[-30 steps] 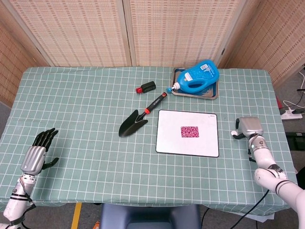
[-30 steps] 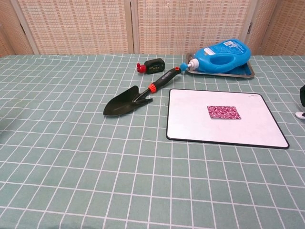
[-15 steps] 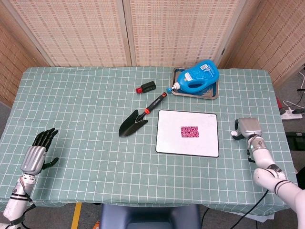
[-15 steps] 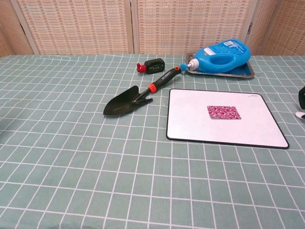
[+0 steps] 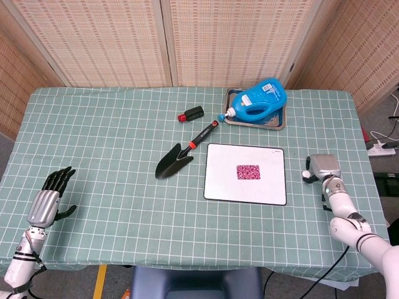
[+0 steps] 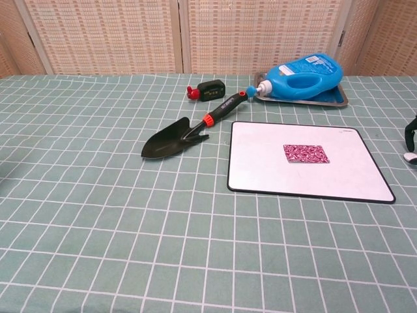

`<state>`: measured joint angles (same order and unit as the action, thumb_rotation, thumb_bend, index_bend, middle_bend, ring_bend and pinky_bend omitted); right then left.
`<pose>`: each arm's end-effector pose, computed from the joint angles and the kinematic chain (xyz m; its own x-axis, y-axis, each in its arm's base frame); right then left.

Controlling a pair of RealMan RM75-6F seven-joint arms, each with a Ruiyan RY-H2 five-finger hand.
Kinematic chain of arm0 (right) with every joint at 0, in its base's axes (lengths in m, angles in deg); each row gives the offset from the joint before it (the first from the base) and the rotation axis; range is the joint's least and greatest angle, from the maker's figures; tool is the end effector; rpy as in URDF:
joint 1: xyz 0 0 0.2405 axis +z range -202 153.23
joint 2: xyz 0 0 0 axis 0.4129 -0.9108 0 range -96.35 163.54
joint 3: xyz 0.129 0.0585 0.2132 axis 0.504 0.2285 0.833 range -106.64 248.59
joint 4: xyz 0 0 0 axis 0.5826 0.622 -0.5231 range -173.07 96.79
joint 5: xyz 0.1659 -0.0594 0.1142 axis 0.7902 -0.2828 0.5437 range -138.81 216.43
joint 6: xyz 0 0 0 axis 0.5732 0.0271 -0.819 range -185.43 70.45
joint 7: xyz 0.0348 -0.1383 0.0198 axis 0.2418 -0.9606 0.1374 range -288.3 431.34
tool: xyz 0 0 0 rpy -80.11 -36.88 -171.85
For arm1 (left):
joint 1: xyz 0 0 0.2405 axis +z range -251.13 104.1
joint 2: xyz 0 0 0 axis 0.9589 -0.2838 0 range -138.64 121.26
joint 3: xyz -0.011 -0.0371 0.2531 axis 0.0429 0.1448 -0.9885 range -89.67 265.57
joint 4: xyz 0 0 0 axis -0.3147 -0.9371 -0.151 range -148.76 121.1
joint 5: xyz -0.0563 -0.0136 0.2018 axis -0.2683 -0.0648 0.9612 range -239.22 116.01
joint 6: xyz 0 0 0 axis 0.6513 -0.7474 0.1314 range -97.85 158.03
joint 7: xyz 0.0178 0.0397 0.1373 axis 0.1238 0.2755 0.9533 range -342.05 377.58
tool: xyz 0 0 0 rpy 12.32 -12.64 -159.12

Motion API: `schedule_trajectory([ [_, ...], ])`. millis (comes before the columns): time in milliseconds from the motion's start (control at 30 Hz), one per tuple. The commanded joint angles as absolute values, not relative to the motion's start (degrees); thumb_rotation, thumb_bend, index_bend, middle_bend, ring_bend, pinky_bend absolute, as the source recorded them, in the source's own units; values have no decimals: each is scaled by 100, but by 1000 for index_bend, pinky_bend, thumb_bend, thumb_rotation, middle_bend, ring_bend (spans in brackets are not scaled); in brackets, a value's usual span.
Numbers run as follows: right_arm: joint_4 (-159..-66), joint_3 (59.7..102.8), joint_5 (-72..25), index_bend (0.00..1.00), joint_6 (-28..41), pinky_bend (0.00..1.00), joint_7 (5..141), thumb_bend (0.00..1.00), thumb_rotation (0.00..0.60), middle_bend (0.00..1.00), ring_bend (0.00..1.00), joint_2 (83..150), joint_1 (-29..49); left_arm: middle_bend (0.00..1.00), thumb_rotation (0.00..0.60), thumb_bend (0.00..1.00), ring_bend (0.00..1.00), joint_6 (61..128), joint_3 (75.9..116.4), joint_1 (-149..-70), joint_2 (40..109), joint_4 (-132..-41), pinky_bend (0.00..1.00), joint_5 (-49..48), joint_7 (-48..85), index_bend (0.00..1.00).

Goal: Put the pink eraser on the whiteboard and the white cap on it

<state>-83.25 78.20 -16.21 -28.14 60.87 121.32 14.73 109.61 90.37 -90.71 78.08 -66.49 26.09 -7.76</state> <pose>-0.3576 -0.3986 0.0612 0.5575 -0.4855 0.6735 -0.7491 0.0557 0.6601 -0.3506 0.2647 0.0854 0.2656 0.0282 0.9637 0.9520 -0.1655 -0.2575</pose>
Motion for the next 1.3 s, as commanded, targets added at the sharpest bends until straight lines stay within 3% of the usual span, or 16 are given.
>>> schedule_trajectory([
  [33,-8315,7830,-1618,494,-2833,1000,6094,263,507,960,944,12140,1480,0,600,191,0,10964,9039,-9070,7807,-6648,0,2607,-781,0],
  [900,-8423,7886,-1579,522,-2777,1000,6031,272,506,960,944,12102,1490,0,600,191,0,10964,9042,-9070,7800,-6651,0,2605,-834,0],
  [1300,-9623,8031,-1635,526,-2259,1000,5627,275,505,960,944,11693,1690,0,600,191,0,11002,9054,-9059,7780,-6666,0,2603,-866,0],
])
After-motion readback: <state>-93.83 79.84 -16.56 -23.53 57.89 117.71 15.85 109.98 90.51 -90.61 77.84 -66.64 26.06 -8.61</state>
